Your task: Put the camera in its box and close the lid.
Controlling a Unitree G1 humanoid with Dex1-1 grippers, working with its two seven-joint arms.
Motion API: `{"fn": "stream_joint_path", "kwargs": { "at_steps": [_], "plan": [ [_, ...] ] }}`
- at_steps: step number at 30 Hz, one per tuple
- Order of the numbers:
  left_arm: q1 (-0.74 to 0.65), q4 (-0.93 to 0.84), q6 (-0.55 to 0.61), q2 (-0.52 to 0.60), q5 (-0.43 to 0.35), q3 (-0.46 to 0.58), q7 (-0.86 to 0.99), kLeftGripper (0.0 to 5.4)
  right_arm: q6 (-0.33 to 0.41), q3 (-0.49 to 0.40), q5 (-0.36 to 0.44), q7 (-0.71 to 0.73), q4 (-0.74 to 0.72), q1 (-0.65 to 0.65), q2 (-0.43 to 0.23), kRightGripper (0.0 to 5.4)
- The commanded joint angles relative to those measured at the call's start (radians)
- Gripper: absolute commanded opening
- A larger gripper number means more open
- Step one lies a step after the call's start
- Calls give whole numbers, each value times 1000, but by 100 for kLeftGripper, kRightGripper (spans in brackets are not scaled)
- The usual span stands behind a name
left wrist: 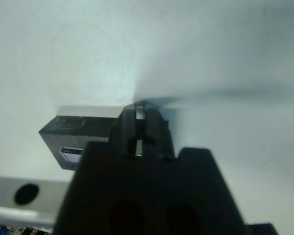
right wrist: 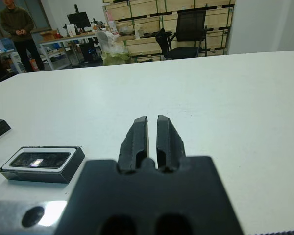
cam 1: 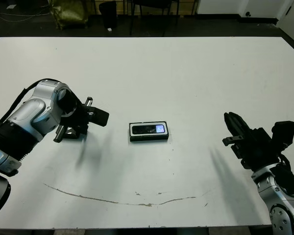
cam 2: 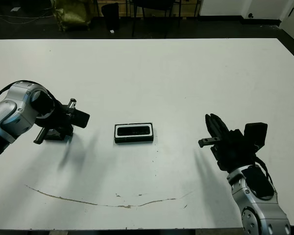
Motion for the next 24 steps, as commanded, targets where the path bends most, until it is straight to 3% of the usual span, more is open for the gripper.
{"fn": "stream_joint_path", "kwargs": {
  "at_steps": [1, 8, 17, 20, 24],
  "plan": [
    [34, -17, 15, 5, 11, -2, -11, 0, 22, -1, -2, -3, 8, 13, -7, 0],
    [15, -184, 230, -62, -120, 97, -76, 0, 11, 3, -4, 8, 13, 11, -8, 0],
    [-16, -529, 627, -119, -345, 275, -4, 0, -13, 1, -4, 38, 42, 8, -5, 0],
    [62, -674, 778, -158, -428, 415, 128, 0, -59, -4, 7, 74, 82, 7, 3, 0],
    [284, -902, 917, -358, -470, 683, 451, 0, -54, 1, 4, 67, 78, 11, 4, 0]
  ]
}}
